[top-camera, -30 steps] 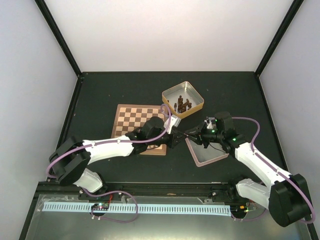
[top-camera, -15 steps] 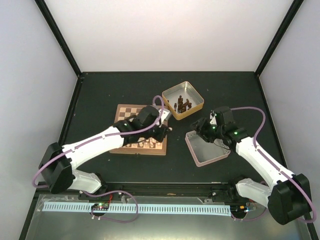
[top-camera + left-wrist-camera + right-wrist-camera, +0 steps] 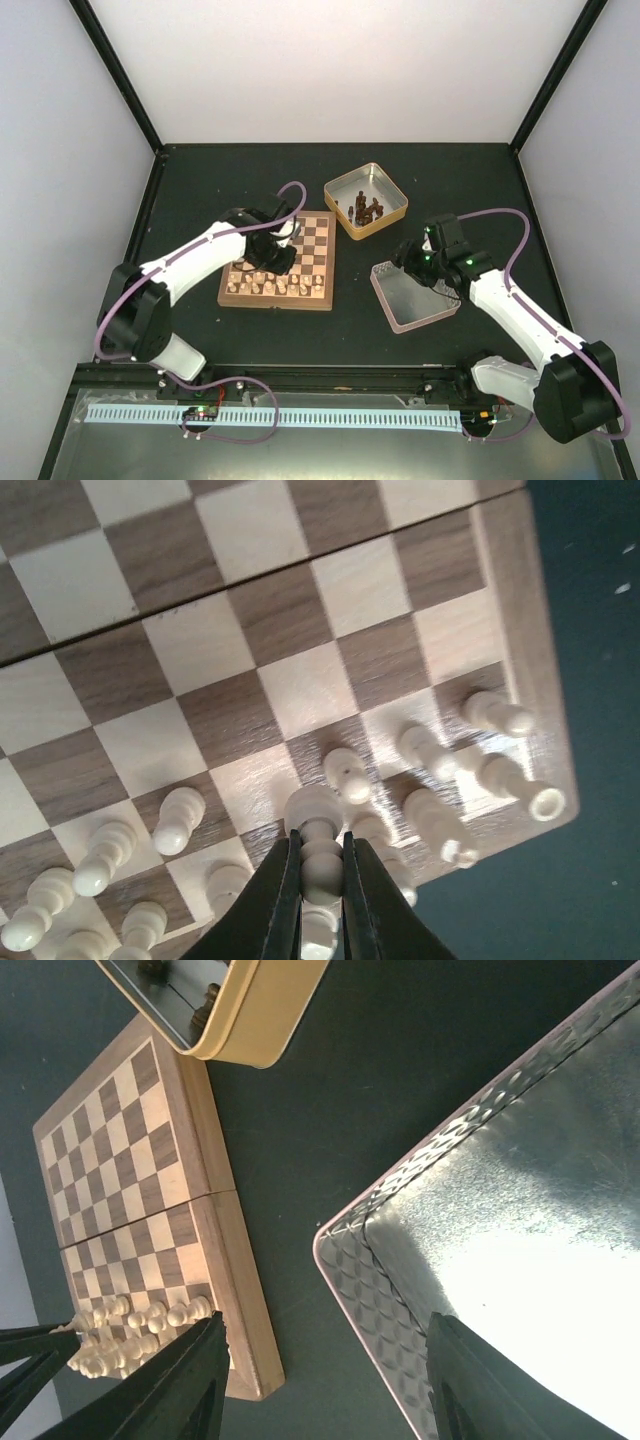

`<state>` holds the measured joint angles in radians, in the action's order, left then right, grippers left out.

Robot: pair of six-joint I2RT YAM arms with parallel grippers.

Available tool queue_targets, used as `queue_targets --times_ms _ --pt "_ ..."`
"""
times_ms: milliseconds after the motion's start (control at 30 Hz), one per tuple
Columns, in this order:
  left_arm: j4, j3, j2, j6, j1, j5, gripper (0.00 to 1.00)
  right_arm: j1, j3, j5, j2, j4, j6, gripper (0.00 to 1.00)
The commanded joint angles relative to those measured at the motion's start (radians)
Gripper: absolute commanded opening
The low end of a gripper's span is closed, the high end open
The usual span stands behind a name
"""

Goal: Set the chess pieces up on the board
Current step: Place the chess piece on the chessboard.

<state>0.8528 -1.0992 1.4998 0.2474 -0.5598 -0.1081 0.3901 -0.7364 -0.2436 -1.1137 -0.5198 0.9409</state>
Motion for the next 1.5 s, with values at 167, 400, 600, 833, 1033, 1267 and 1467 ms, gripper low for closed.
queue_targets --times_ms 167,400,600,833,1033,1267,1467 --pt "0.132 -0.139 0.149 -0.057 0.064 -0.031 0.03 -0.009 -0.004 0.037 -0.010 -0.014 -0.036 0.55" --pt "0.180 -0.160 0.223 -0.108 0.070 -0.053 0.03 -0.008 0.000 0.043 -0.010 -0.021 -0.042 0.55" --pt "0.187 -0.149 0.248 -0.122 0.073 -0.057 0.05 -0.008 0.002 0.052 -0.010 -0.023 -0.043 0.55" --pt "0.184 -0.150 0.272 -0.128 0.077 -0.053 0.08 -0.008 -0.002 0.059 -0.012 -0.031 -0.045 0.55" --pt "0.187 -0.149 0.295 -0.137 0.077 -0.040 0.09 -0.008 -0.001 0.063 -0.015 -0.031 -0.044 0.55" --pt "0.184 -0.154 0.304 -0.135 0.077 -0.037 0.17 -0.008 -0.006 0.068 -0.015 -0.037 -0.044 0.54" --pt "0.180 -0.161 0.291 -0.134 0.077 -0.041 0.24 -0.007 -0.006 0.072 -0.008 -0.041 -0.044 0.54"
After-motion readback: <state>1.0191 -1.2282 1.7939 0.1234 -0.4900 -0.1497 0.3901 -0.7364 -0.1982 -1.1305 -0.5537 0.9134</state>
